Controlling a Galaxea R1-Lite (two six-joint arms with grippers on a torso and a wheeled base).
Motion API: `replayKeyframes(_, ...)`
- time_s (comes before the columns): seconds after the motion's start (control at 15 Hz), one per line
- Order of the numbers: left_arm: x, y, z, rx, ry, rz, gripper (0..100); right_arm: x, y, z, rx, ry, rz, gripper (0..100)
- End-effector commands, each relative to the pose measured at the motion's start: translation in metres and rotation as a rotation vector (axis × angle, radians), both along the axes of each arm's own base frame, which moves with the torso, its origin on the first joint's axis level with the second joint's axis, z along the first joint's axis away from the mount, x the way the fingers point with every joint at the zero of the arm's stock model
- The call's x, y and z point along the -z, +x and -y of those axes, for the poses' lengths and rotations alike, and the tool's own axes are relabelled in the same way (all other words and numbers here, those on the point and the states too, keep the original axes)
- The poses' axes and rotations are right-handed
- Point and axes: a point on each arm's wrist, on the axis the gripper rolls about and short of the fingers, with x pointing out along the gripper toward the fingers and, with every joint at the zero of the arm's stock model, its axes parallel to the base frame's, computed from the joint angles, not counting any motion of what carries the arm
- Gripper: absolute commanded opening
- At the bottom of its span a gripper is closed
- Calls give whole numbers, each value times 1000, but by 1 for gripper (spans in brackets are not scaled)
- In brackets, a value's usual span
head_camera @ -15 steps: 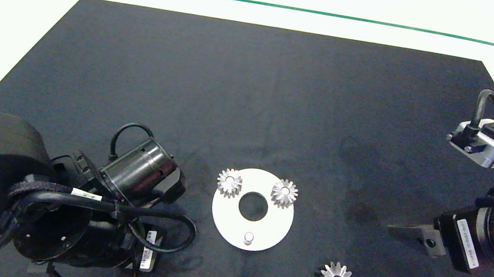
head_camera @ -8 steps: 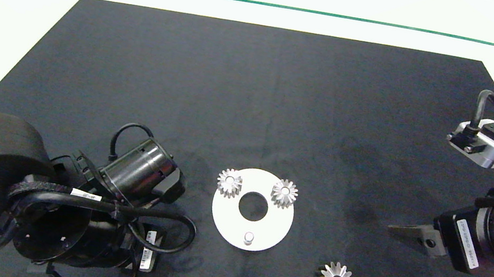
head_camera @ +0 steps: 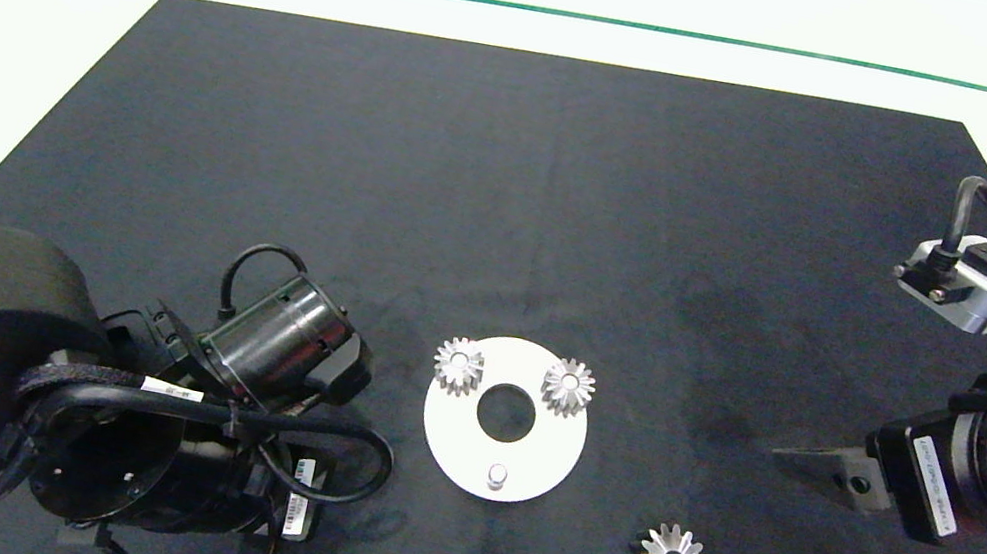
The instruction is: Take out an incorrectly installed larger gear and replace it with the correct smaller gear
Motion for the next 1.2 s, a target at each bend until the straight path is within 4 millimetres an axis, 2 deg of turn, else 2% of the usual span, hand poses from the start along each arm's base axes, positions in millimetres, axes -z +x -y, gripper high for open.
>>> replayKeyframes(0.07,1,0,0,-4,1,-3,13,0,0,0,1,-3,-2,100)
replayKeyframes(0.27,-1,0,-1,24,12,0,7,-1,-1,0,-3,1,2,100)
replayKeyframes(0.4,-5,2,0,22,2,16,7,-3,-4,1,-6,4,9,100)
replayKeyframes(0.73,-35,8,11,58,-59,104,7,-3,-1,0,-29,26,-7,100)
replayKeyframes(0.93,-43,0,18,180,-10,115,7,-5,-3,3,-29,27,2,100)
replayKeyframes(1.2,-52,-15,38,283,-12,120,7,-6,6,24,32,15,2,100)
